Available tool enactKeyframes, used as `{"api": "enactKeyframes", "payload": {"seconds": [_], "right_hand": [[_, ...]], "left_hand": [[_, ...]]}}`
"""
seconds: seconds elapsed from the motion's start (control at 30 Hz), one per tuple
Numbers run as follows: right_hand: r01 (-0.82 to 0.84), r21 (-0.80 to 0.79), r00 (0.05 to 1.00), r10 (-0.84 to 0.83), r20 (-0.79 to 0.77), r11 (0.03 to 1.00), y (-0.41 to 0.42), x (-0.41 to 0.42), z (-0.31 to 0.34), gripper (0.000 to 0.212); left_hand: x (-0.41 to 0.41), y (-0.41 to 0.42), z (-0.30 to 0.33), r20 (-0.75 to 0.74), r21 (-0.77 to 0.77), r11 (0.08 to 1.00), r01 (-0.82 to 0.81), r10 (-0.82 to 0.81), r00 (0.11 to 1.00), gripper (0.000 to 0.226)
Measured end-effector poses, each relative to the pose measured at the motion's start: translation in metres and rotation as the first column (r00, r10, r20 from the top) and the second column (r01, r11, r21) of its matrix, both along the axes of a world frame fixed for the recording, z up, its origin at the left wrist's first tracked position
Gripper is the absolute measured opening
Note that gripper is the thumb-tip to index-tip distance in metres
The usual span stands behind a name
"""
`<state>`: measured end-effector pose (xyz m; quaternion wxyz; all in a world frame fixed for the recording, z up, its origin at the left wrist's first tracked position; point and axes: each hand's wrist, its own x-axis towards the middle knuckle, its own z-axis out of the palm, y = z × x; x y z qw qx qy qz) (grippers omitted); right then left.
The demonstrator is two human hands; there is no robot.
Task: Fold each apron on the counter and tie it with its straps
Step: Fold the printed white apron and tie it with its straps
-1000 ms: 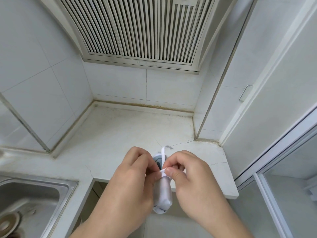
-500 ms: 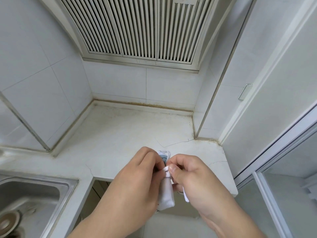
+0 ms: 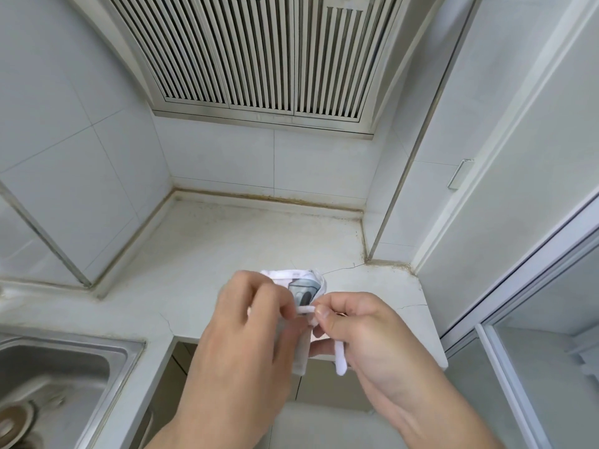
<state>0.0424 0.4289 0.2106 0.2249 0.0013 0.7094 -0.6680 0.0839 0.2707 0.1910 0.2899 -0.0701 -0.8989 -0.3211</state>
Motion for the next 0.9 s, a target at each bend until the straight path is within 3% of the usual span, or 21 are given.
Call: {"api": "enactKeyframes", "payload": {"seconds": [0.07,0.13,0.3,0.5,0.63,0.77,0.9], "right_hand": [[0.016,-0.050,1.000,-0.016,0.016,0.999,-0.002,0.000,0.002,0.023],[0.039,-0.092,0.999,-0.036,0.036,0.995,-0.003,0.000,0.003,0.031],[0.076,-0.130,0.997,-0.073,0.026,0.989,-0.003,0.000,0.000,0.028],[0.072,-0.120,0.994,-0.082,-0.076,0.990,0.000,-0.001,-0.005,0.032],[0.106,-0.119,0.977,-0.126,-0.174,0.987,0.003,-0.002,-0.010,0.021],[0.214,-0.174,0.953,-0.244,-0.177,0.961,0.003,0.000,-0.018,0.016],[0.245,-0.162,0.934,-0.278,-0.225,0.956,0.000,0.004,-0.016,0.018]], "left_hand": [[0.002,0.003,-0.004,-0.066,-0.072,0.997,0.036,-0.041,0.997,0.007],[0.002,0.003,-0.006,-0.023,-0.033,0.998,0.059,-0.060,0.998,0.014],[0.000,0.005,-0.005,0.004,0.002,0.999,-0.040,0.040,0.999,0.025],[-0.002,0.008,-0.009,-0.051,-0.022,0.997,-0.069,0.068,0.996,0.018],[-0.002,0.001,-0.008,0.019,0.161,0.986,0.051,-0.054,0.998,0.006],[-0.002,0.001,-0.002,0.069,0.315,0.945,0.084,-0.111,0.991,0.018],[-0.004,0.002,0.001,0.208,0.510,0.856,0.090,-0.225,0.952,0.020]]}}
